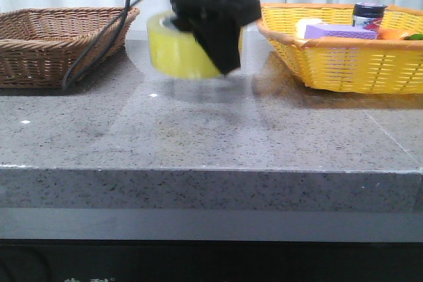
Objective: Transfer tape with both arms
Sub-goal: 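Lift the tape roll with the left gripper over the brown basket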
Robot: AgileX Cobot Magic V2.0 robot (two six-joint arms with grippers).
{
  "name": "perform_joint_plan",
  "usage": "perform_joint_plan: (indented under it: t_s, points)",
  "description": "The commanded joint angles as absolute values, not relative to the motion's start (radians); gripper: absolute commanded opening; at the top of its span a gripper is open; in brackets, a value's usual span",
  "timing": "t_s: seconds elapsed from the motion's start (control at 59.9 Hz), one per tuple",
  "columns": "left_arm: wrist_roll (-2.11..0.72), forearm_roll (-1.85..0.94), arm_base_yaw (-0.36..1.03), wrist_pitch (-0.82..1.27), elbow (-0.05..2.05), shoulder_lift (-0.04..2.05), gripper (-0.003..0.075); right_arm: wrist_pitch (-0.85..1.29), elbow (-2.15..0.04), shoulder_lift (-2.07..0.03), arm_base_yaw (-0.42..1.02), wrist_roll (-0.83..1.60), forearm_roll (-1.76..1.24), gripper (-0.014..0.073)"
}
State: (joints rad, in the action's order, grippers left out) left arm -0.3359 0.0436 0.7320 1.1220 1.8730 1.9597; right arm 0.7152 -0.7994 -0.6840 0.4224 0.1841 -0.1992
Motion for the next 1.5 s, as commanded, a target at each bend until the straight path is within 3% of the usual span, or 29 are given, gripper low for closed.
perform_joint_plan:
  t_s: [0.0, 0.484, 0.835, 0.952, 1.119, 1.185, 1.486]
  points:
    - [-0.313, 0.063, 0.691, 1.082, 1.946, 1.852, 0.0118, 0.652, -0.823, -0.683, 0.419, 0.193, -0.199, 0.0489]
    - [-0.276, 0.063, 0.403, 1.101, 1.992, 1.77, 0.0118, 0.652, -0.823, -0.683, 0.419, 0.193, -0.199, 0.0489]
    - [-0.233, -0.01, 0.182, 1.097, 1.992, 1.862, 0.0124, 0.652, -0.823, -0.683, 0.419, 0.193, -0.199, 0.0489]
    - [-0.233, -0.019, 0.157, 1.088, 1.992, 1.911, 0.0195, 0.652, -0.823, -0.683, 0.419, 0.193, -0.199, 0.0489]
    - [-0.233, -0.032, 0.155, 1.053, 1.992, 1.95, 0.0445, 0.652, -0.823, -0.683, 0.419, 0.193, -0.199, 0.0489]
    - [-0.233, -0.045, 0.155, 1.05, 1.992, 1.952, 0.0501, 0.652, -0.823, -0.683, 0.419, 0.193, -0.199, 0.0489]
    - [-0.233, -0.088, 0.155, 1.085, 1.992, 1.92, 0.0492, 0.652, -0.823, -0.683, 0.419, 0.193, -0.199, 0.0489]
